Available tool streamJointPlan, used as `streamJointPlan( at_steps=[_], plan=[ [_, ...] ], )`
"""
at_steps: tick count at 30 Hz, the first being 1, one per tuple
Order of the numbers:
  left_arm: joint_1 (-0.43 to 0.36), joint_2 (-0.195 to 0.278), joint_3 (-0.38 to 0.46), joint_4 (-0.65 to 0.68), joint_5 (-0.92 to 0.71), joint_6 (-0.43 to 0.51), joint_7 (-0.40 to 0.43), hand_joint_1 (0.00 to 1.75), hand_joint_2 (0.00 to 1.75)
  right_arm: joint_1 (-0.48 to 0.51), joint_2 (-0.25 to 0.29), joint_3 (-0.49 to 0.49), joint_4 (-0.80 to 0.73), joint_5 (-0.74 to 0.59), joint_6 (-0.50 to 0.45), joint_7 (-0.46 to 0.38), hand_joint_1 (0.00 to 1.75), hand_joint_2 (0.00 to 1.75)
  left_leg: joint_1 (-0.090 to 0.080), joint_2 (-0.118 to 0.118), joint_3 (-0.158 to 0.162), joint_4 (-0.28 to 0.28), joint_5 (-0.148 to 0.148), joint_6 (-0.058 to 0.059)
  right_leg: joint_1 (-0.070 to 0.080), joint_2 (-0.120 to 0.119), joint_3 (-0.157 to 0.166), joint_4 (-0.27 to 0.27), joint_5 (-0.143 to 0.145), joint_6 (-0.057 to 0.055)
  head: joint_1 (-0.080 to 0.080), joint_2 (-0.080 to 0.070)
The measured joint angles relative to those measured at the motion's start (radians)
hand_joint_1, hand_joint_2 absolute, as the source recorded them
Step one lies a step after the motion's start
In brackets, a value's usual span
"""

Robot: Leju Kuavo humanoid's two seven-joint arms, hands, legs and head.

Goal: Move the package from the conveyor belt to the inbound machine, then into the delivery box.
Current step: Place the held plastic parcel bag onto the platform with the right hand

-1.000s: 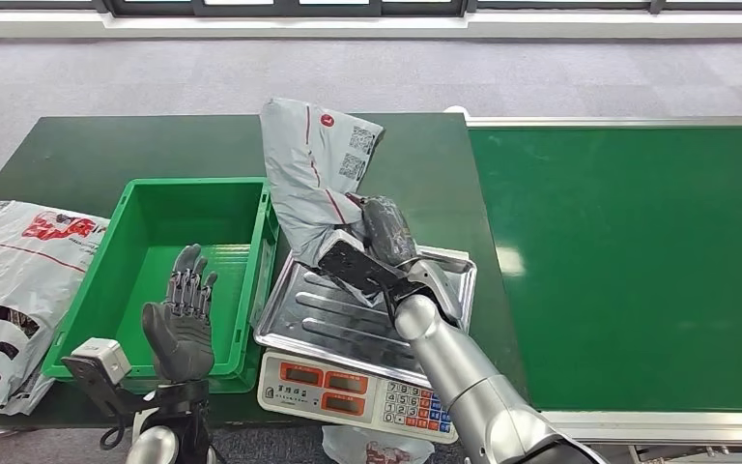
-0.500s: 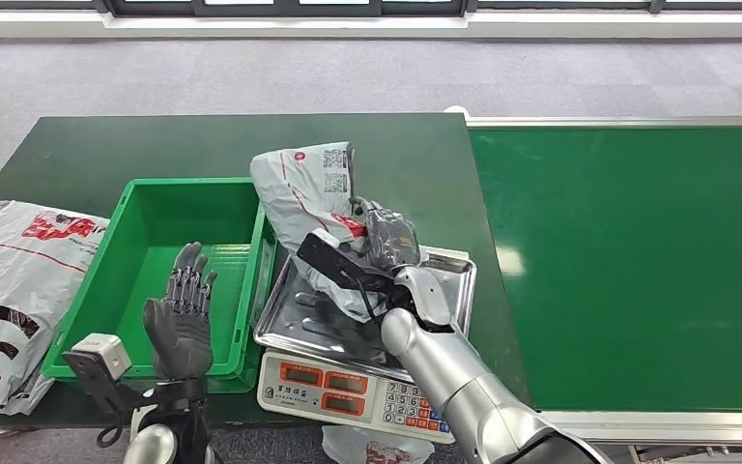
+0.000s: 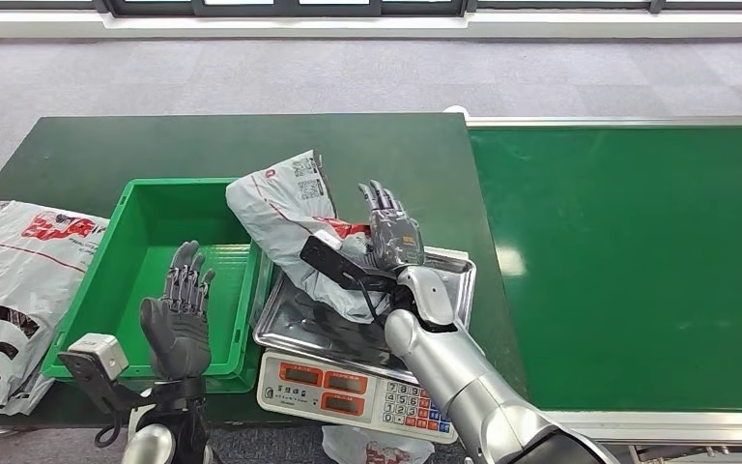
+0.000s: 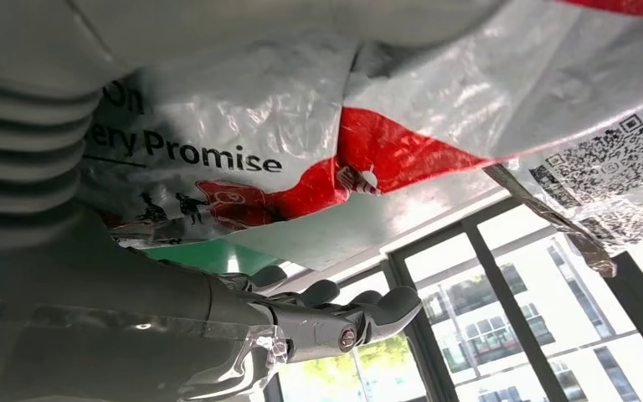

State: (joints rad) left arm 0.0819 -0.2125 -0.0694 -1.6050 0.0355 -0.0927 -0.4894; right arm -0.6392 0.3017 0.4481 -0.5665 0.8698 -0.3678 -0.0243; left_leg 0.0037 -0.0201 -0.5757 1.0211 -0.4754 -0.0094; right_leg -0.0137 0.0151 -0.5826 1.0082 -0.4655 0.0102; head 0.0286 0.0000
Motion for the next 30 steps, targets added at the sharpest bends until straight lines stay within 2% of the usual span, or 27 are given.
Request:
streamJointPlan(
  at_steps=[3, 7, 11, 16, 21, 25, 30],
  plan=[
    [0.000, 0.000, 0.000, 0.000, 0.000, 0.000, 0.000, 0.00, 0.00, 0.000, -0.001, 0.002, 0.000, 0.012, -0.002, 0.007, 0.00, 0.00, 0.000, 0.000, 0.000, 0.000, 0.000, 0.000, 0.000, 0.000, 0.000, 0.000, 0.000, 0.000, 0.000, 0.000],
    [0.001, 0.000, 0.000, -0.004, -0.003, 0.000, 0.002, 0.00, 0.00, 0.002, -0.005, 0.004, -0.016, 0.086, 0.000, 0.057, 0.00, 0.00, 0.000, 0.000, 0.000, 0.000, 0.000, 0.000, 0.000, 0.000, 0.000, 0.000, 0.000, 0.000, 0.000, 0.000],
    [0.007, 0.000, 0.001, -0.015, -0.006, 0.000, 0.006, 0.00, 0.00, 0.017, -0.017, 0.004, -0.063, 0.183, 0.009, 0.121, 0.00, 1.75, 0.000, 0.000, 0.000, 0.000, 0.000, 0.000, 0.000, 0.000, 0.000, 0.000, 0.000, 0.000, 0.000, 0.000],
    [0.035, -0.001, 0.007, -0.048, -0.023, 0.007, 0.016, 0.00, 0.00, 0.071, -0.040, 0.004, -0.191, 0.226, 0.115, 0.133, 0.00, 1.75, 0.000, 0.000, 0.000, 0.000, 0.000, 0.000, 0.000, 0.000, -0.001, 0.000, 0.000, 0.000, 0.000, 0.000],
    [0.076, -0.006, 0.014, -0.090, -0.055, 0.007, 0.019, 0.00, 0.00, 0.193, -0.097, 0.005, -0.495, 0.260, 0.238, 0.119, 0.00, 1.75, 0.000, -0.002, -0.002, 0.000, 0.000, 0.000, 0.000, -0.001, -0.002, 0.000, 0.000, 0.000, 0.000, 0.000],
    [0.089, -0.012, 0.021, -0.106, -0.063, -0.001, 0.017, 0.00, 0.00, 0.260, -0.128, -0.001, -0.665, 0.259, 0.241, 0.118, 0.00, 1.75, 0.000, -0.001, -0.003, 0.000, -0.001, 0.000, 0.000, -0.001, -0.003, 0.000, 0.000, 0.000, 0.000, 0.000],
    [0.094, -0.016, 0.031, -0.118, -0.080, -0.009, 0.020, 0.00, 0.00, 0.316, -0.146, -0.033, -0.778, 0.280, 0.218, 0.123, 0.00, 1.75, 0.000, -0.001, -0.003, 0.000, -0.001, 0.000, 0.000, -0.001, -0.003, 0.000, 0.000, 0.000, 0.000, 0.000]
  ],
)
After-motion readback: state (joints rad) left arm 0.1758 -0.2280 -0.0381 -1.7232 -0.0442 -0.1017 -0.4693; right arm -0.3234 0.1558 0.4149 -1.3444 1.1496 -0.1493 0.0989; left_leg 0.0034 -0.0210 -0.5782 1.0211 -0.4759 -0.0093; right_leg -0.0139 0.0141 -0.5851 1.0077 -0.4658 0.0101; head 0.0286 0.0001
